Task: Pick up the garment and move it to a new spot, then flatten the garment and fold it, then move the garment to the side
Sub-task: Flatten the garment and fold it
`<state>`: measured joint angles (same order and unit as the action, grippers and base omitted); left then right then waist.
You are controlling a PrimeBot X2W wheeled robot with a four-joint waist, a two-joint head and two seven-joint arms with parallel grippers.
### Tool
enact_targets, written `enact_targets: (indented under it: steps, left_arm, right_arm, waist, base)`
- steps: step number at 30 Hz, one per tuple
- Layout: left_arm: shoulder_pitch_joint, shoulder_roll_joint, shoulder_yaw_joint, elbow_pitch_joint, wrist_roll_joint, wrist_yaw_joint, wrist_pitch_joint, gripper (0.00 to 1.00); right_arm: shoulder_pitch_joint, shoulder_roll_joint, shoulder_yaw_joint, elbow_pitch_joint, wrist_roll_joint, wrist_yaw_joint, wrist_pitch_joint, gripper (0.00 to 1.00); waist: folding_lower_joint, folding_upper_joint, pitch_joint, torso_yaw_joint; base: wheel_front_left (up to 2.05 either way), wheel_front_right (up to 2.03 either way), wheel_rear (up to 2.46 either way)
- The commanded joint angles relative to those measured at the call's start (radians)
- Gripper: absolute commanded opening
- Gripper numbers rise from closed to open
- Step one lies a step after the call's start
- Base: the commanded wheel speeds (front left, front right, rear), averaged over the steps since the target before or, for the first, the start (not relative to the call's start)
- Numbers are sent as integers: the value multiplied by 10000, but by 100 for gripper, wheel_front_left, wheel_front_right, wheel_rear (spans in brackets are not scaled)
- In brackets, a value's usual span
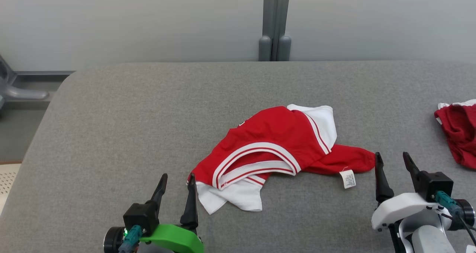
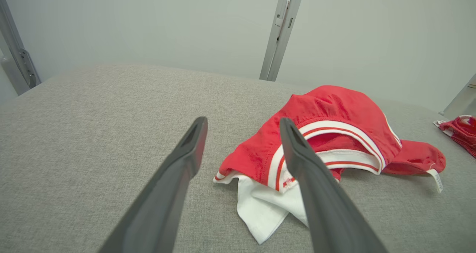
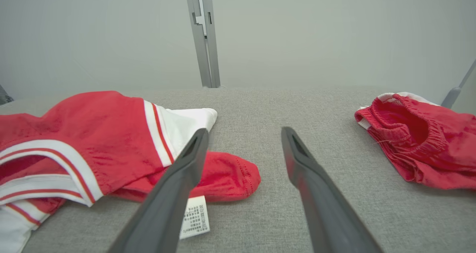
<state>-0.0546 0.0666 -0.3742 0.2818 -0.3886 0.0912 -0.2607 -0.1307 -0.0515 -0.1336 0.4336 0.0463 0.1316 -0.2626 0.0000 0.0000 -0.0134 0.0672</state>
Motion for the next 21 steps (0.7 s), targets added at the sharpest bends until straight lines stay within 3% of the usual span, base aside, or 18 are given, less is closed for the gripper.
enact_targets:
  steps: [1,15,21]
  left_arm:
    - [-77,-21,-8,15,-131,-42,-45,100]
    - [310,-77,161,60,26,-110,-45,100]
    - [370,-99,-48,1046,-219,-150,526,100]
  right_arm:
    - [245,2,110,-227,145,-19,-10,100]
    - [1366,-2,790,-1869,1068,-17,490,100]
    - [1395,0,878,-2067,981,-17,747,100]
  waist:
    - [0,0,-194,-22]
    - [0,0,-455,-10]
    - [0,0,-260,-152]
  base:
    - [0,0,0]
    - [0,0,0]
    - [0,0,0]
